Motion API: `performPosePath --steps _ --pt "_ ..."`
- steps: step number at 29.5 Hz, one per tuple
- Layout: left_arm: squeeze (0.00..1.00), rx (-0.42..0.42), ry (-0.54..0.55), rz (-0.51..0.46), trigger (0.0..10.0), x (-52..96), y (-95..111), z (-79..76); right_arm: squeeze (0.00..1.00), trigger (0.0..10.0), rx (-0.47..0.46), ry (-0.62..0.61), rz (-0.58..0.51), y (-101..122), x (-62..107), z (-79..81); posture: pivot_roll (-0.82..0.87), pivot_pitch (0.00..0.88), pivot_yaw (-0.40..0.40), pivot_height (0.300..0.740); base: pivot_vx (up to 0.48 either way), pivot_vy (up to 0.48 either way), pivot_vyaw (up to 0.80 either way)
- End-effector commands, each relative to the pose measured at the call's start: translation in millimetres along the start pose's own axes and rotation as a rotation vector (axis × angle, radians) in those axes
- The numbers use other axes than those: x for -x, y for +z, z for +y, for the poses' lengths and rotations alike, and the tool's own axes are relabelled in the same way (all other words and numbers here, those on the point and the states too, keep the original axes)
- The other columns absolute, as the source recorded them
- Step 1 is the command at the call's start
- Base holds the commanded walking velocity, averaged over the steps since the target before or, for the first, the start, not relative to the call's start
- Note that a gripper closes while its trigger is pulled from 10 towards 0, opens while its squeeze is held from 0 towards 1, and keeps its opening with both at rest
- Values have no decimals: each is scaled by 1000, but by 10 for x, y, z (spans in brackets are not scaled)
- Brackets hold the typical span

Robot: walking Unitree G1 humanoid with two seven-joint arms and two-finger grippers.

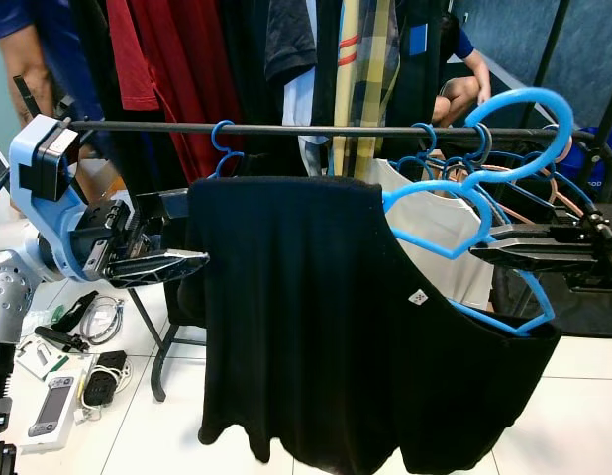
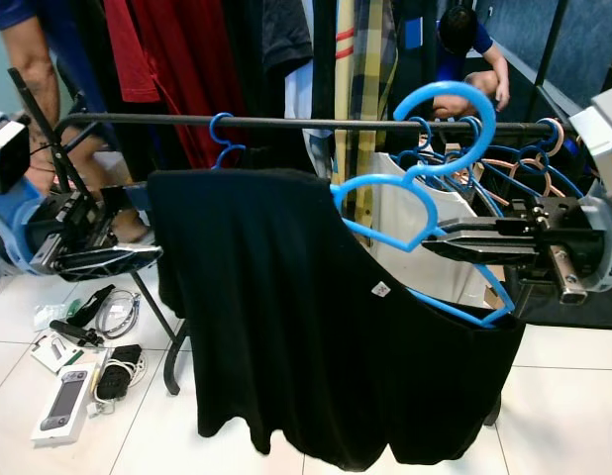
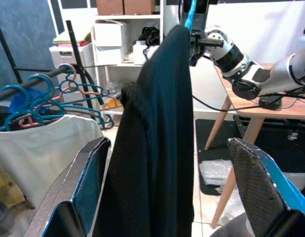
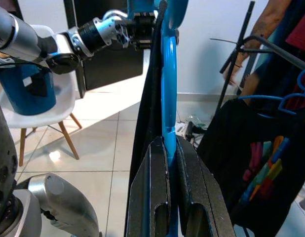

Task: Hang hanger

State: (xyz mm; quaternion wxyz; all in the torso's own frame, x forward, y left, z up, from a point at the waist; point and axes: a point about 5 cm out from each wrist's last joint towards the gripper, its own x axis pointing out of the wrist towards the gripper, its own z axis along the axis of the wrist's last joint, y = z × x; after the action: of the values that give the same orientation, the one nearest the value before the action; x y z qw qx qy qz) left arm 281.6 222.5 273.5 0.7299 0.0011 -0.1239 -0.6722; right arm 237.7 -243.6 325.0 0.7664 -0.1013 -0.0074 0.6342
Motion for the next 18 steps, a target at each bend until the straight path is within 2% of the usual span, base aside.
performPosePath --steps 1,3,4,7,13,18 --pt "0 18 -24 8 10000 -31 -38 -23 0 0 32 22 -28 77 -5 26 -151 0 74 740 0 0 0" --pt "0 21 -27 8 10000 -37 -44 -27 0 0 31 24 -30 79 -4 28 -151 0 74 740 0 0 0" --pt "0 40 -44 14 78 -68 -80 -45 0 0 33 28 -36 84 -19 28 -149 0 77 740 0 0 0" --pt "0 75 -72 26 0 -136 -156 -79 0 0 34 33 -49 95 -45 26 -149 0 79 740 0 0 0" --pt "0 84 -76 31 0 -155 -179 -85 0 0 34 34 -53 97 -51 25 -149 0 79 740 0 0 0" --pt "0 51 -5 57 0 -124 -178 -7 0 0 28 32 -49 83 -48 23 -149 0 78 740 0 0 0"
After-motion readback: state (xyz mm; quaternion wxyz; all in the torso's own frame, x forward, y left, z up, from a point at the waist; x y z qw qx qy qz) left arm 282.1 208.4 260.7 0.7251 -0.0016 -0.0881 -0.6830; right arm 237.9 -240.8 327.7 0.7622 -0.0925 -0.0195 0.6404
